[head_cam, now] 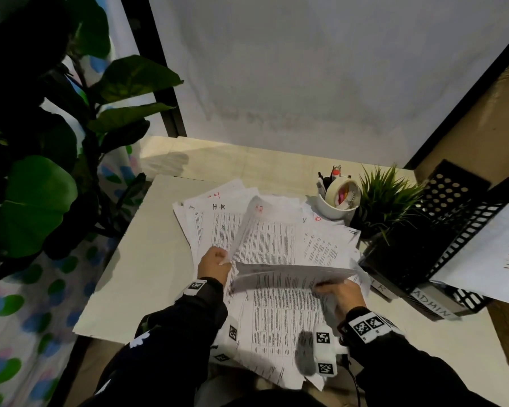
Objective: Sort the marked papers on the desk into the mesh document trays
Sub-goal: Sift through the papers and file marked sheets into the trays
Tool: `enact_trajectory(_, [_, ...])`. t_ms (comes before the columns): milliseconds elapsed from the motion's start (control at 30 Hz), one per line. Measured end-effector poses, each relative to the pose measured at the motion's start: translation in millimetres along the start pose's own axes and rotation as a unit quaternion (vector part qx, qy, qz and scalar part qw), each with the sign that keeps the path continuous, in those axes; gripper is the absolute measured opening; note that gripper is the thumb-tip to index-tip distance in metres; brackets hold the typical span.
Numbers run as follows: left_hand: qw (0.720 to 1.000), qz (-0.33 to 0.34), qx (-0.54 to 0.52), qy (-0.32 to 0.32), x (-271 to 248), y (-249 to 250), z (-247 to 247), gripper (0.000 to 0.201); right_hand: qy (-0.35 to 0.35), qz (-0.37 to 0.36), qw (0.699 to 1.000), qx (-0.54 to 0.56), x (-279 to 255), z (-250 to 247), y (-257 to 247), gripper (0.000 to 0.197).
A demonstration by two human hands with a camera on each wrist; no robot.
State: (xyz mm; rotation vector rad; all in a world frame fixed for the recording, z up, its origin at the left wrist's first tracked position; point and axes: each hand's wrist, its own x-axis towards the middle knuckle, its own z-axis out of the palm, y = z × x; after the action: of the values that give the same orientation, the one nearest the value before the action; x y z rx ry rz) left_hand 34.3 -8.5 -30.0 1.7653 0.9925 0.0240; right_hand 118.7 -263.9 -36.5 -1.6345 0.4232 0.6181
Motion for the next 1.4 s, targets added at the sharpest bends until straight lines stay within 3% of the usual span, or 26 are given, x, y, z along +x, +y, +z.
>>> enact_trajectory(167, [0.988, 0.000, -0.144, -0.049, -8.7, -2.1, -9.5, 0.042, 0.018, -0.052, 0.998, 0.034, -10.3, 2.6, -20.7, 0.029])
enact_trajectory(333, [0.982, 0.001, -0.157, -0.107, -29.4, 10.5, -8.7, 0.038, 0.066, -0.053, 0.995, 0.049, -4.2, 5.4, -19.6, 0.041])
enact_trajectory(433, [0.973, -0.015, -0.181, -0.144, -32.9, 12.8, -10.5, 0.046, 0.039, -0.062, 0.997, 0.022, -1.8, 7.0, -13.8, 0.025])
enact_trajectory(500, [0.983, -0.014, -0.160, -0.088, -24.3, 11.4, -18.4, 0.049, 0.035, -0.051, 0.998, 0.000, -1.9, 4.6, -12.4, 0.023])
enact_trajectory(567, [0.997, -0.015, -0.061, 0.045, -8.5, 5.5, -29.1, 0.049, 0.042, -0.068, 0.997, -0.001, -7.6, 1.1, -16.7, 0.036])
enact_trajectory(633, [0.992, -0.044, 0.027, 0.112, 3.0, 0.2, -37.5, 0.030, 0.035, -0.045, 0.998, -0.015, -13.3, 0.2, -18.6, 0.034])
enact_trajectory(667, [0.990, -0.072, 0.056, 0.104, 5.1, -2.0, -39.5, 0.025, 0.036, -0.038, 0.998, -0.028, -14.8, 0.7, -19.2, 0.026])
enact_trajectory(767, [0.987, -0.126, 0.090, 0.051, 8.0, -11.4, -37.7, 0.052, 0.020, -0.021, 0.999, -0.031, -17.6, 1.9, -19.9, 0.023])
enact_trajectory(933, [0.981, -0.119, 0.121, 0.097, 12.7, -19.7, -45.3, 0.039, -0.017, 0.003, 0.999, -0.047, -13.7, 2.0, -13.9, 0.021])
enact_trajectory(1000, [0.979, -0.104, 0.144, 0.098, 13.9, -22.5, -50.5, 0.033, -0.046, 0.049, 0.997, -0.026, -14.2, 1.2, -17.0, 0.013])
enact_trajectory(1100, [0.979, -0.066, 0.141, 0.131, 12.4, -25.7, -58.3, 0.011, -0.086, 0.000, 0.995, 0.043, -22.1, 2.4, -19.7, 0.028])
enact_trajectory(1200, [0.974, -0.025, 0.127, 0.184, 10.6, -28.2, -66.5, 0.026, -0.107, -0.004, 0.988, 0.108, -23.8, 5.2, -12.2, 0.018])
enact_trajectory(1267, [0.974, 0.011, 0.086, 0.207, 6.8, -24.7, -70.2, 0.027, -0.093, 0.018, 0.990, 0.102, -19.9, 7.5, -10.0, 0.024])
enact_trajectory(1400, [0.986, 0.080, 0.005, 0.146, -2.8, -11.2, -65.4, 0.023, -0.105, 0.016, 0.989, 0.102, -16.4, 11.8, -16.6, 0.025])
